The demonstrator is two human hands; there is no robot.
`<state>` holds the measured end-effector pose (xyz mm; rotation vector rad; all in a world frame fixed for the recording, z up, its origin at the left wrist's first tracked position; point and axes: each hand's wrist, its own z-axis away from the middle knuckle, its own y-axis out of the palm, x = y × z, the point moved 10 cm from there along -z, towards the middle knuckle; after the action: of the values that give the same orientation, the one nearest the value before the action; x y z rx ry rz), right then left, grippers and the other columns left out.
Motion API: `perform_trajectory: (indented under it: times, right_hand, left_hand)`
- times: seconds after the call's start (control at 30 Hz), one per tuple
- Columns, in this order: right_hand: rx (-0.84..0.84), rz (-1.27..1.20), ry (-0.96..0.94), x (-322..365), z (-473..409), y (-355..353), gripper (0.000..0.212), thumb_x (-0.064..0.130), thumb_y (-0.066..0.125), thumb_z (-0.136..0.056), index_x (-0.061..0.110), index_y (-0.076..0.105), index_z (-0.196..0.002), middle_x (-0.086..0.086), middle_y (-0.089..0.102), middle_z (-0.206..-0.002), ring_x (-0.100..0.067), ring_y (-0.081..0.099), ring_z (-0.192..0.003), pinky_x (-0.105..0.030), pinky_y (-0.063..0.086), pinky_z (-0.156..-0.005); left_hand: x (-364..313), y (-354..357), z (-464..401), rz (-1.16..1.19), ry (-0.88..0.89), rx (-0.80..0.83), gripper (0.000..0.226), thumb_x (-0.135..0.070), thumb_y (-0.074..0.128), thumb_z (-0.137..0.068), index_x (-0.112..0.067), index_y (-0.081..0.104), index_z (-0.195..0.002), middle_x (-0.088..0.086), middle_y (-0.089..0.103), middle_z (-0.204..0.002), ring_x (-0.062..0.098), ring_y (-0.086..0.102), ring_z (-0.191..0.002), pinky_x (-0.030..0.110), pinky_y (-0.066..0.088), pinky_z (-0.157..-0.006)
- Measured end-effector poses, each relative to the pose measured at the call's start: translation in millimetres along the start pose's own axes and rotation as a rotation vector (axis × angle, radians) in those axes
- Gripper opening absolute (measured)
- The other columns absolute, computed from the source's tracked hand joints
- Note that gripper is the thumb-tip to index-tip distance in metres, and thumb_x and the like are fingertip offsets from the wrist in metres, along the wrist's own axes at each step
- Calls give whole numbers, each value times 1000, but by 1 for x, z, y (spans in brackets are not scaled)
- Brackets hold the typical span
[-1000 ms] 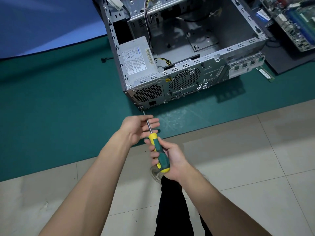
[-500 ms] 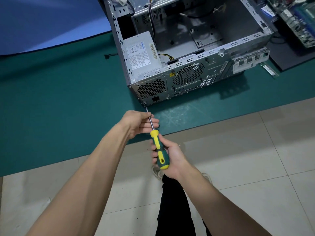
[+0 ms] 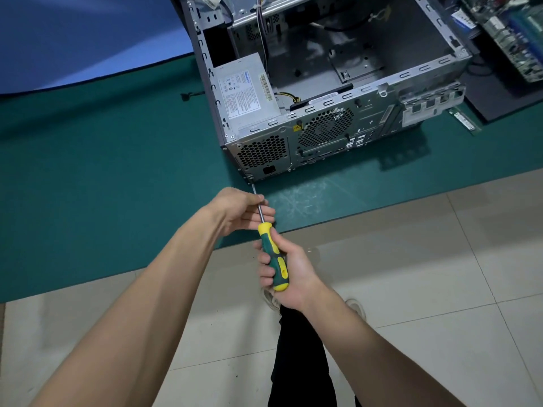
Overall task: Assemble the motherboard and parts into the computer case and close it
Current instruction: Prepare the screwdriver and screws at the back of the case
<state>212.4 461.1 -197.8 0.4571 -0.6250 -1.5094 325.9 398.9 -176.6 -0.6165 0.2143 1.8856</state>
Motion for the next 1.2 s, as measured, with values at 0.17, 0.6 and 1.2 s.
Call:
perform_trajectory:
  times: [0.17,0.6,1.2]
  right_hand:
    - [-26,101,-30,6,2,-4,38,47,57,-88,11,69,-84,0,61,-63,-13,55,-46,-19,40,-42]
    - [-23,144,13,6,-1,-5,50,57,56,-86,8,70,-86,0,57,-56,-13,51,-43,-19,41,-42]
    - [-77,307,-39,20,-3,-7,47,61,60,-82,14,68,-83,-2,64,-66,-16,57,-51,-23,44,-47]
  left_hand:
    - [-3,0,2,-65,6,7,15,-7,54,-95,4,61,-89,13,70,-63,20,69,-53,30,58,-52]
    - [2,-1,-1,59,33,-23,10,-5,56,-92,3,62,-90,13,71,-66,20,69,-54,26,56,-48]
    - [-1,-9,1,-13,85,-144,15,-9,68,-85,2,64,-76,11,68,-56,18,64,-43,26,53,-42]
